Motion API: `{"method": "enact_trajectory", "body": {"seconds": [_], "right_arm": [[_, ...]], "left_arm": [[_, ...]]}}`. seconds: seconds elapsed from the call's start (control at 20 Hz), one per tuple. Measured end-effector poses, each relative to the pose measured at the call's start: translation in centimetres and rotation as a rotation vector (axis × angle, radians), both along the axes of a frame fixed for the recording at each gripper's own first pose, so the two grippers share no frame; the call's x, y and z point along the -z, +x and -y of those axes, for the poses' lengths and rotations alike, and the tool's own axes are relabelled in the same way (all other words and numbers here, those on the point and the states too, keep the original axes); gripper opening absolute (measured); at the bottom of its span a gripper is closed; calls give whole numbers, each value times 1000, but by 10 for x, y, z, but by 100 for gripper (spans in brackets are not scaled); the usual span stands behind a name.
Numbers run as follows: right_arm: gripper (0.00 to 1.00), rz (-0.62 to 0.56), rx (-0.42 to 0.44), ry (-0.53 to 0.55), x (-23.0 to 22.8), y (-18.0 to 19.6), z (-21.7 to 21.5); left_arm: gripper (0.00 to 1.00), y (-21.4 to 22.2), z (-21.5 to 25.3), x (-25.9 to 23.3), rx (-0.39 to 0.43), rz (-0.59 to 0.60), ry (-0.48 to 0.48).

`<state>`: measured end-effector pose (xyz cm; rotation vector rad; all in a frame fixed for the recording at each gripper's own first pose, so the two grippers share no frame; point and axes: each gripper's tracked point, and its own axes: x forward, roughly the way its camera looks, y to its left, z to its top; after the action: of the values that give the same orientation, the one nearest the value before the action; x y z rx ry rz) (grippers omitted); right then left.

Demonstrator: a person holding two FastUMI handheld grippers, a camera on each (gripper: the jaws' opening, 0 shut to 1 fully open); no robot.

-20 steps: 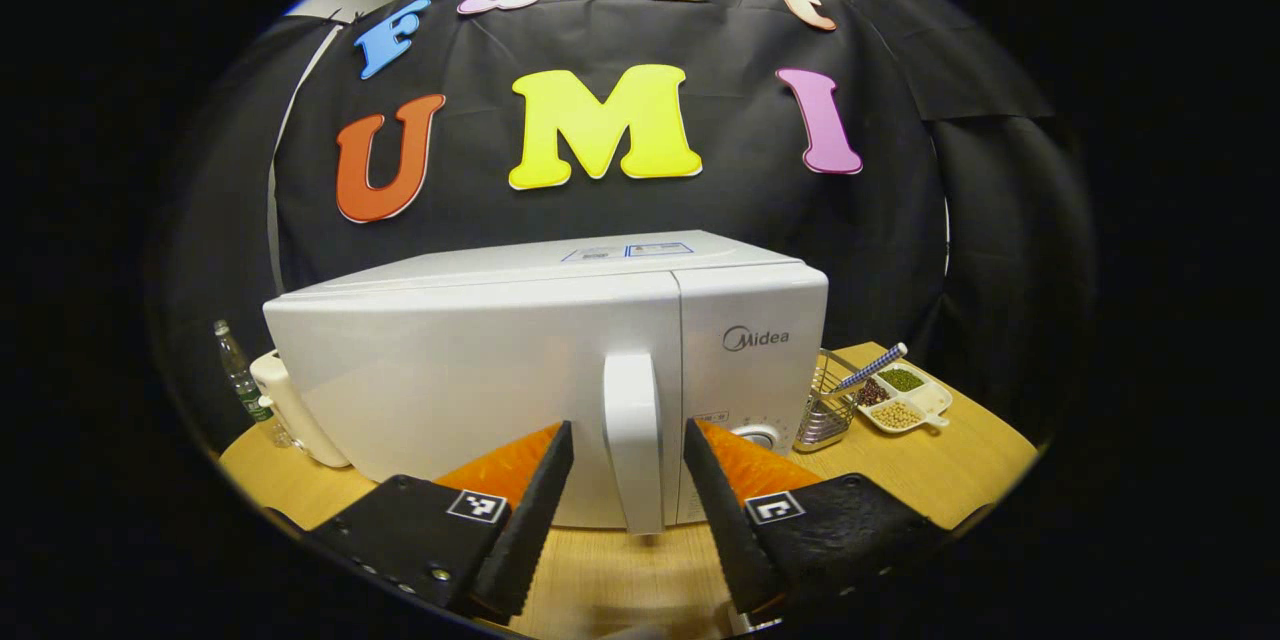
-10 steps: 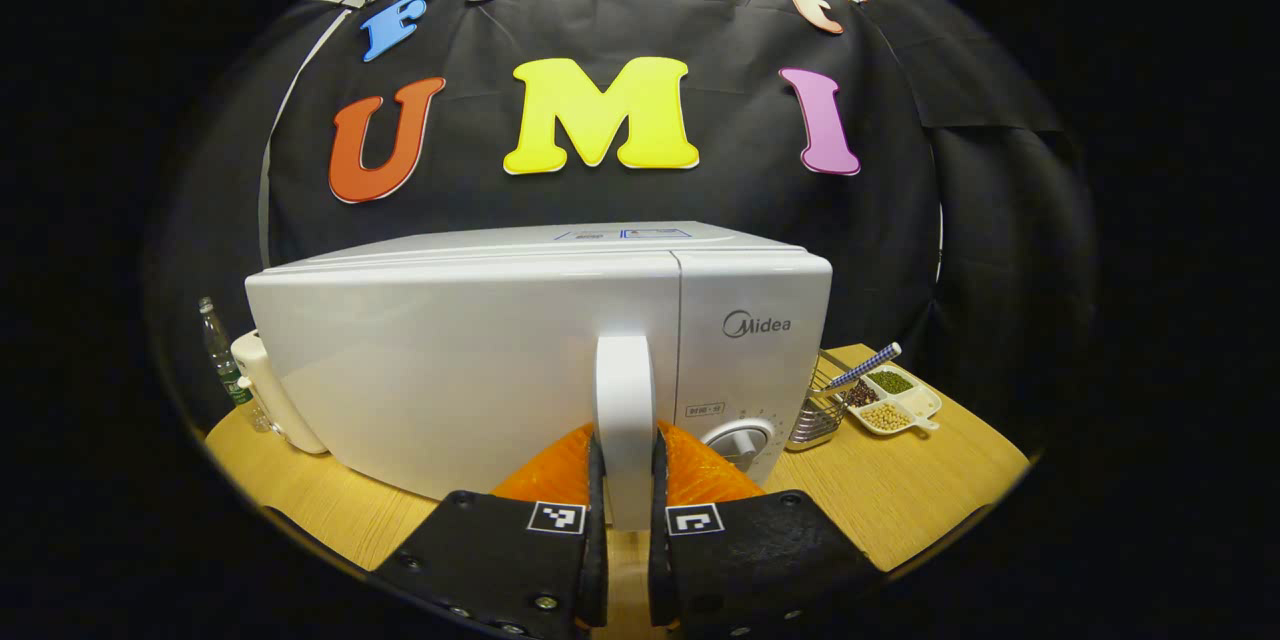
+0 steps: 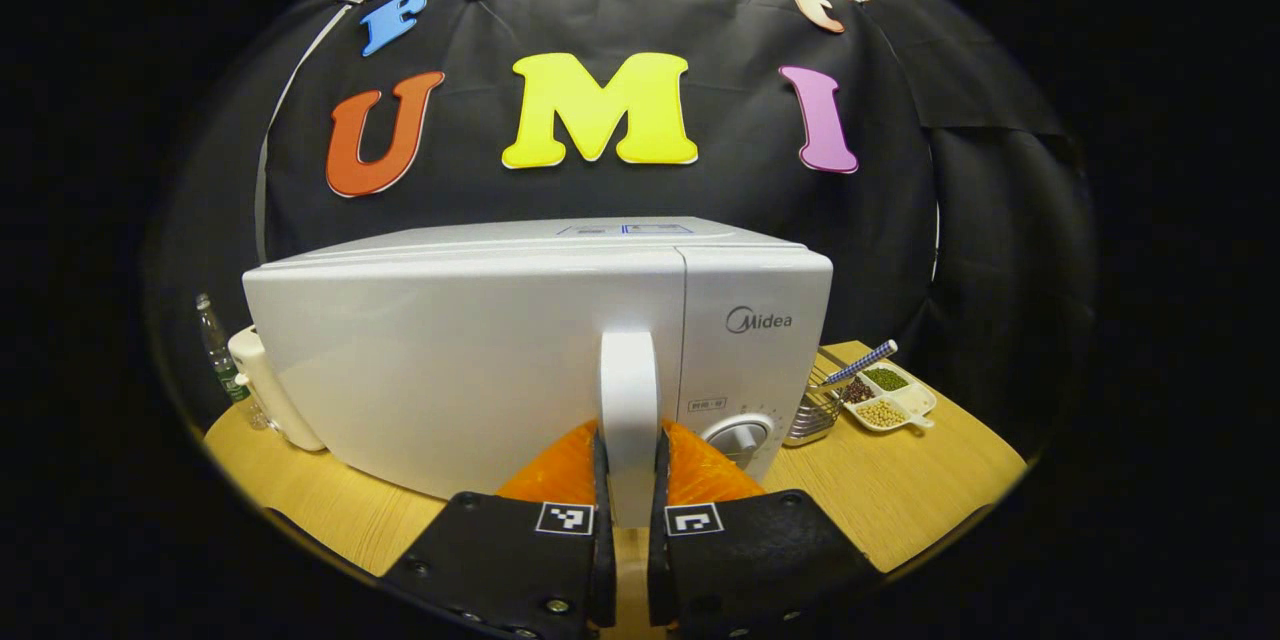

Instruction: Open the microwave oven with the left hand, put the food in, and close the microwave oven.

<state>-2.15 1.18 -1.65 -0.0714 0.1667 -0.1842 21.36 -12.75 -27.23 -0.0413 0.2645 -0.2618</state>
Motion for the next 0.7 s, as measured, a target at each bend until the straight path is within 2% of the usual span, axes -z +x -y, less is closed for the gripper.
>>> {"method": "enact_trajectory", "body": {"seconds": [0.1,0.3,0.35,0.4,0.45,0.5,0.55,0.7], "right_arm": [[92,2,5,-11,-3,-6,-3],[92,20,10,-30,-8,-18,-13],[100,25,10,-29,-9,-21,-15],[92,27,9,-25,-9,-22,-19],[92,31,9,-17,-8,-25,-22],[100,31,3,-9,-9,-27,-27],[92,34,1,-4,-8,-30,-31],[92,56,-8,-2,-13,-37,-43]], "left_arm": [[12,-4,0,1,10,-16,-4],[12,-50,-19,0,48,-5,5],[11,-64,-27,0,59,-13,8],[11,-78,-36,2,63,-23,11],[12,-91,-46,3,62,-30,17],[12,-104,-59,3,58,-34,29],[11,-117,-70,4,48,-39,40],[11,-146,-105,7,30,-53,59]]}}
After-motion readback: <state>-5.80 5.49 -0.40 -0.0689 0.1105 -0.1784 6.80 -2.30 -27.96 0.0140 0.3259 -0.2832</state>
